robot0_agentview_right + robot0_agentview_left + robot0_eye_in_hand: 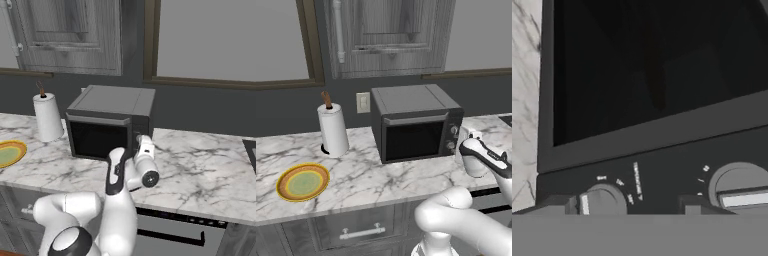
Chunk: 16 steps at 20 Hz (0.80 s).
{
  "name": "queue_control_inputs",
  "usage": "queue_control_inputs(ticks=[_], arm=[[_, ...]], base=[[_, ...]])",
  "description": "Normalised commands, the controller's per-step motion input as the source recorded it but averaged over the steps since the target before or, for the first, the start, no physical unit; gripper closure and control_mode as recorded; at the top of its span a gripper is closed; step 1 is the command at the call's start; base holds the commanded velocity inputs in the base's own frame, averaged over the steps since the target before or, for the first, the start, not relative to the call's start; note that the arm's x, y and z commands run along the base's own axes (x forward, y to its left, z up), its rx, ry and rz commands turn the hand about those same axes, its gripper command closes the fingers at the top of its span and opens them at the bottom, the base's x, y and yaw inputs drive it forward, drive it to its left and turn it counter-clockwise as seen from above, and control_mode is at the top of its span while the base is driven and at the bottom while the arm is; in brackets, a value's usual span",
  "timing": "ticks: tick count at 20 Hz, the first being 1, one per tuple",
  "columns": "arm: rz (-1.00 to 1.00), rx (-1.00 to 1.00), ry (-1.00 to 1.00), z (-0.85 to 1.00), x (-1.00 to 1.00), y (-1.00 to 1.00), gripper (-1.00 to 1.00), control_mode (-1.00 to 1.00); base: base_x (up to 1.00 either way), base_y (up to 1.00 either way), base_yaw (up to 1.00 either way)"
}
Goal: Pull the toaster oven rack outwards. Pick up the baguette from the plate and place it on the toaster oven rack. Close the toaster oven door fully and set the temperature to the lowest setting.
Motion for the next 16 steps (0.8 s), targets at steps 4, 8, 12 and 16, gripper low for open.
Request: queue_control_inputs(ticks=[4, 8, 12, 16], arm=[[0.00, -0.08, 0.00, -0.22, 0.00, -0.11, -1.00, -1.00], [0.00, -0.03, 0.00, -0.21, 0.05, -0.11, -1.00, -1.00], [0.00, 0.00, 0.00, -0.24, 0.19, -0.08, -1.00, -1.00], [0.00, 0.03, 0.00, -0.35, 0.23, -0.07, -1.00, -1.00]], base=[[0.00, 0.00, 0.00], [0.00, 0.00, 0.00], [0.00, 0.00, 0.00], [0.00, 0.00, 0.00]])
